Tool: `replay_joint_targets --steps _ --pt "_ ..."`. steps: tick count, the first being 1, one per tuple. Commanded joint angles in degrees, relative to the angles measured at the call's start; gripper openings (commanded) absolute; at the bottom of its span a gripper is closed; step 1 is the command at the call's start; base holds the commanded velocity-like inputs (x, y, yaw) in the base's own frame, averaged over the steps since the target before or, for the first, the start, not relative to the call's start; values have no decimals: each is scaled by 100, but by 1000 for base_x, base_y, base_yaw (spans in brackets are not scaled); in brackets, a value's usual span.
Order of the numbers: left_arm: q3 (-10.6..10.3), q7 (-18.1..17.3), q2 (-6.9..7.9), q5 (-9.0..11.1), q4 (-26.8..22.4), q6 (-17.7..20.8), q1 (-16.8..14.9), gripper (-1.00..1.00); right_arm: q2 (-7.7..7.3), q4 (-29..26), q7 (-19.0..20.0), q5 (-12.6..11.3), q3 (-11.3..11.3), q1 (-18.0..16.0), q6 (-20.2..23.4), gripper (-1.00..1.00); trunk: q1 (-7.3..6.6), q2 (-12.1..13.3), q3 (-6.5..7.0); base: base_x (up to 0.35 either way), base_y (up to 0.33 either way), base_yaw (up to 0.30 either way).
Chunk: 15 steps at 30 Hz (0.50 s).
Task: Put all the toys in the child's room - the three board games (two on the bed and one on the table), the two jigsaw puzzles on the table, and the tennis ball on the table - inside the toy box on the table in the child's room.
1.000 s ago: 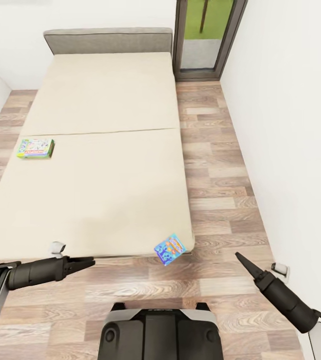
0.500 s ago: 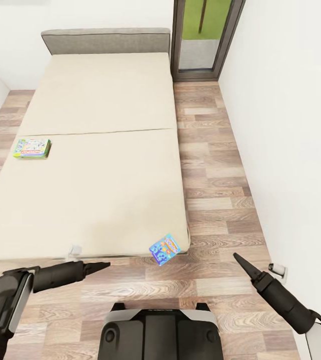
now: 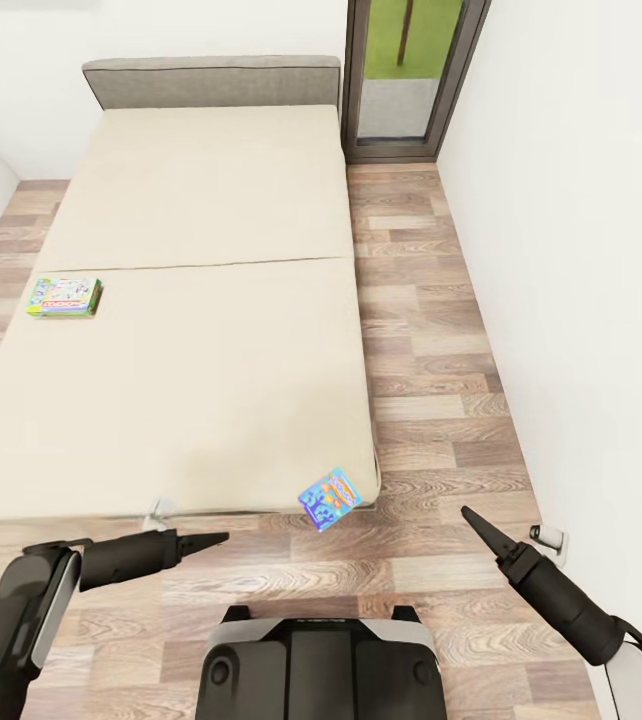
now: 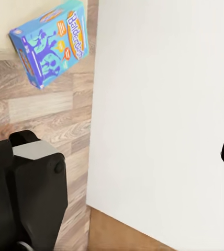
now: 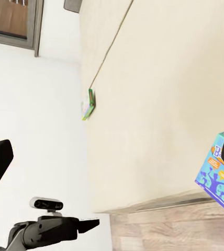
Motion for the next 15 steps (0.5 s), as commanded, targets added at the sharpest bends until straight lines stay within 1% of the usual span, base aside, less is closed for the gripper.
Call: replay_joint_targets --steps 1,6,11,15 --pt "-31 0 -10 20 74 46 -9 100 8 2 11 -22 -5 -3 34 100 25 -50 -24 0 0 0" --pt "-78 15 -25 18 334 38 -19 100 30 6 21 -28 -1 -3 32 100 135 -251 -114 0 0 0" --pt "-86 15 -30 22 461 33 -21 100 33 7 55 -41 -9 -3 33 100 245 -451 -204 0 0 0" --pt "-78 15 -66 37 598 19 -21 100 8 21 101 -45 -14 -3 36 100 245 -451 -204 0 0 0"
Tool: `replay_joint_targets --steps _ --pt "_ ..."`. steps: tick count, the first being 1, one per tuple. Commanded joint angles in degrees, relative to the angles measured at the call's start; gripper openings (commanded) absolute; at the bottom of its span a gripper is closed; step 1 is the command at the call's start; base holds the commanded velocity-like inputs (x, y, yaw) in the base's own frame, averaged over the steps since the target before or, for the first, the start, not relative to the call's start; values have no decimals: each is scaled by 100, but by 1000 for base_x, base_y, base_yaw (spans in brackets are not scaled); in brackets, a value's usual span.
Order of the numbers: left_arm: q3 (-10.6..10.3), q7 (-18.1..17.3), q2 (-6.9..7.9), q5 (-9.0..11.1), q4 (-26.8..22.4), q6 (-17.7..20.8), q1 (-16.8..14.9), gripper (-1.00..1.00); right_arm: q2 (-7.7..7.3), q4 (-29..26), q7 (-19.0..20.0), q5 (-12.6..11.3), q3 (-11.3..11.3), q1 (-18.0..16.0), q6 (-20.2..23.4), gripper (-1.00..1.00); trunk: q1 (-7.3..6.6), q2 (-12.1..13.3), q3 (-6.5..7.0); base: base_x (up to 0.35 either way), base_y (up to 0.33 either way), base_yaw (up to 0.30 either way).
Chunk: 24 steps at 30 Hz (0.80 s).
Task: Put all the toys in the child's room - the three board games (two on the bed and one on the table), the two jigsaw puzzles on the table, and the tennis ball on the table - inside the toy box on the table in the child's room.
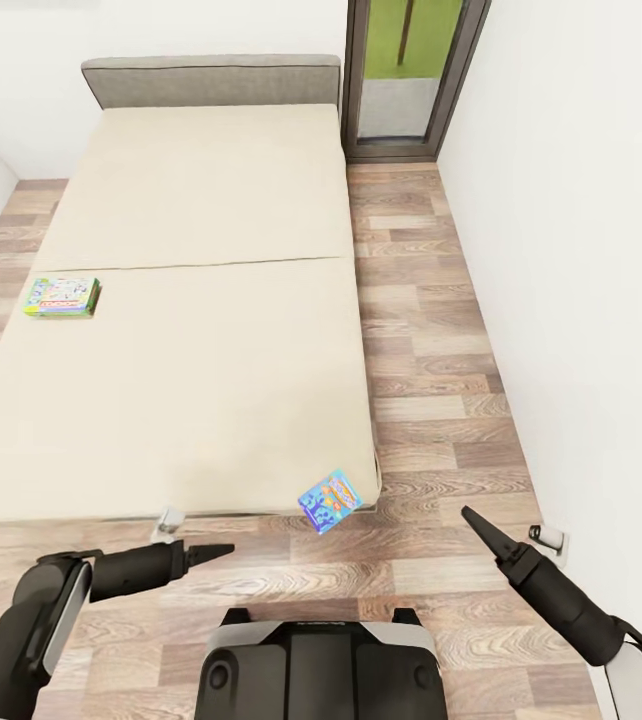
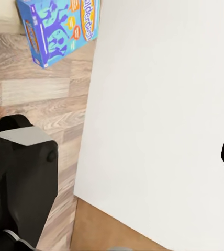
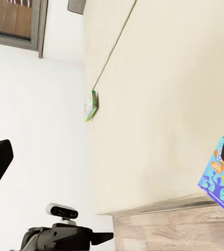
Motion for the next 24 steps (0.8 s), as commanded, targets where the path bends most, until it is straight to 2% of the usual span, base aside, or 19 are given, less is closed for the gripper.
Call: replay_joint_targets --steps 1,8,15,24 --pt "2 -5 -2 22 29 40 -1 100 7 8 17 -17 -9 -3 35 100 2 -7 -5 0 0 0" --pt "24 -1 -22 33 219 36 -2 100 9 73 112 -16 -10 -3 31 100 2 -7 -5 0 0 0" --pt "47 64 -239 15 373 -12 -2 100 0 172 146 -19 -14 -3 25 100 2 -7 -5 0 0 0" --pt "58 369 -323 31 404 -39 -2 100 15 218 149 -1 -13 -3 17 100 2 -7 -5 0 0 0"
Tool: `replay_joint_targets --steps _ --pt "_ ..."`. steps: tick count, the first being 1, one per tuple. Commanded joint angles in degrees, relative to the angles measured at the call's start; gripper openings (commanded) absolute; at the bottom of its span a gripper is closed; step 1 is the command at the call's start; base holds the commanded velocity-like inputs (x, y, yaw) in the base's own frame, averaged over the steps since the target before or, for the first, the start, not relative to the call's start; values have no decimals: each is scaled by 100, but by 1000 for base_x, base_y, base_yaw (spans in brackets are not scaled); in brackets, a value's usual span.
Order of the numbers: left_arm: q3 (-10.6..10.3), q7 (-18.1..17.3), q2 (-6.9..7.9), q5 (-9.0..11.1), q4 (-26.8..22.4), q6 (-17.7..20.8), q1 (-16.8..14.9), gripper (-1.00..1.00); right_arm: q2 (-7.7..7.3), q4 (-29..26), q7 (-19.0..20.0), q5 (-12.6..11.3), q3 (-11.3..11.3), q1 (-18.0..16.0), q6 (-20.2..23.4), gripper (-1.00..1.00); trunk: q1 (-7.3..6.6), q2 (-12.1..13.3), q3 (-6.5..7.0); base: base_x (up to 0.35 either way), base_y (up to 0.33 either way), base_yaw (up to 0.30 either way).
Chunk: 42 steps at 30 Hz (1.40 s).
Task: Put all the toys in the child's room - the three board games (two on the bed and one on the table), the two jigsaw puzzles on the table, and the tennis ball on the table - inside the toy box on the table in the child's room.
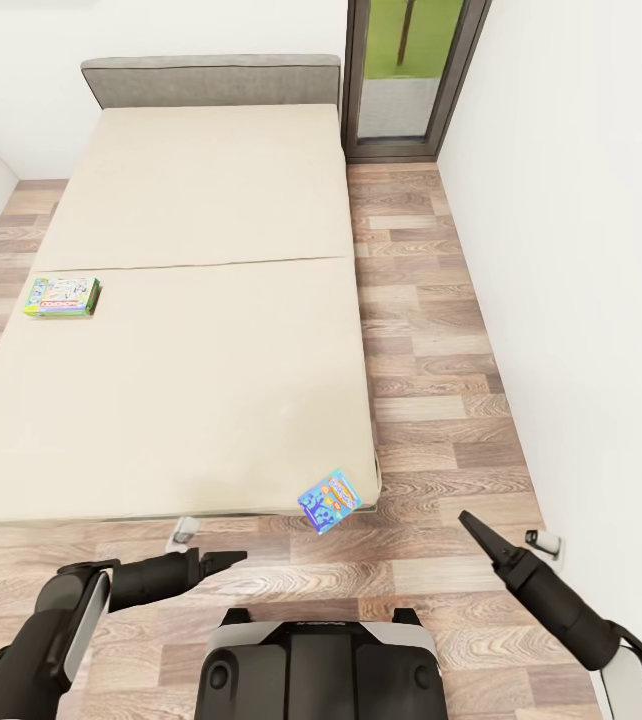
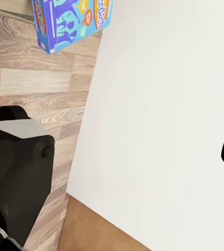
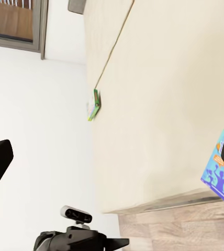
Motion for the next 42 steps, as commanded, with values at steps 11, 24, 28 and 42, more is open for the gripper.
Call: replay_joint_targets --steps 11,24,28,42 --pt "9 226 -74 30 2 -31 -1 100 50 3 1 35 4 -3 26 100 2 -7 -5 0 0 0" --pt "159 350 -399 39 10 -602 -1 100 58 3 1 43 8 -3 24 100 2 -7 -5 -53 -1 0" --pt "299 356 -462 45 11 -649 -1 100 58 3 1 44 10 -3 24 100 2 -7 -5 -106 -18 0" --pt "586 362 -670 42 11 -680 -1 100 59 -1 1 50 16 -3 24 100 2 -7 -5 -21 -4 0"
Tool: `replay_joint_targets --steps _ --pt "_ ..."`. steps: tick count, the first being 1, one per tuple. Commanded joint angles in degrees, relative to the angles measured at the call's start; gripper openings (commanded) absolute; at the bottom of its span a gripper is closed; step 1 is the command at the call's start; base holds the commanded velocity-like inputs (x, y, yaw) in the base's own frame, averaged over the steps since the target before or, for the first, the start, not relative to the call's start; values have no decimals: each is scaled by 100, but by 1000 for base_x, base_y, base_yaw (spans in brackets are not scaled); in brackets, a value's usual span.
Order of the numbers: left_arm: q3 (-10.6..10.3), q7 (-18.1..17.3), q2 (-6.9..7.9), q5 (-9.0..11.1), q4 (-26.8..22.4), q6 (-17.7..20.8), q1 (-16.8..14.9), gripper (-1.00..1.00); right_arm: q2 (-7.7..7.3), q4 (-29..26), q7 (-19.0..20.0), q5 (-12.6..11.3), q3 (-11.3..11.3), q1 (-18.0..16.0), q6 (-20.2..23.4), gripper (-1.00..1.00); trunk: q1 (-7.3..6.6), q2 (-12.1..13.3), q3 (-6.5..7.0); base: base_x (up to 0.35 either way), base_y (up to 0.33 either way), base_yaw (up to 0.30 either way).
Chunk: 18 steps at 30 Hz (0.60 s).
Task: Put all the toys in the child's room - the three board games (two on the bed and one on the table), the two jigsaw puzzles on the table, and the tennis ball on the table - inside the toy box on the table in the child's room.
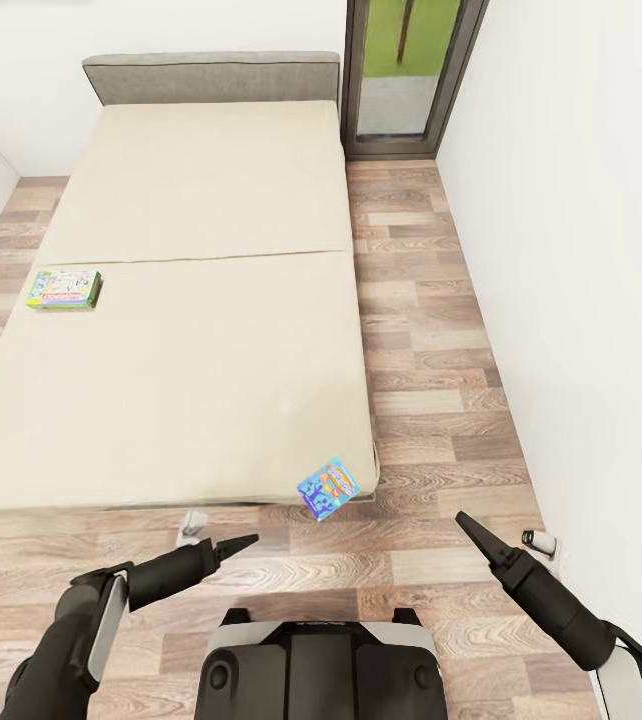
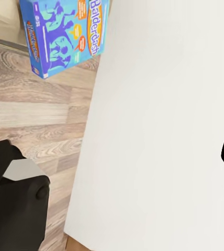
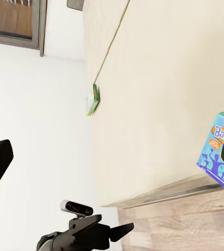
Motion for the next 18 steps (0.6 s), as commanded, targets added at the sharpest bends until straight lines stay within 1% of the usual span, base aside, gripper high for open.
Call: replay_joint_targets --steps 1,6,9,12,18 --pt "6 -4 -13 17 0 35 -2 100 5 -3 8 -15 -9 -3 37 100 3 -7 -5 -3 -1 0" --pt "21 67 -74 21 42 -1 -2 100 5 0 11 -19 -7 -3 1 100 3 -7 -5 -2 0 0" --pt "34 172 -121 24 137 -105 -2 100 5 1 12 -21 -6 -3 -31 100 3 -7 -5 0 0 0" --pt "55 300 -198 29 222 -303 0 100 5 6 15 -25 -6 -3 -49 100 3 -7 -5 0 0 0" --pt "179 519 -448 34 420 -841 14 100 5 33 15 -36 0 -3 -64 100 3 -7 -5 0 0 0"
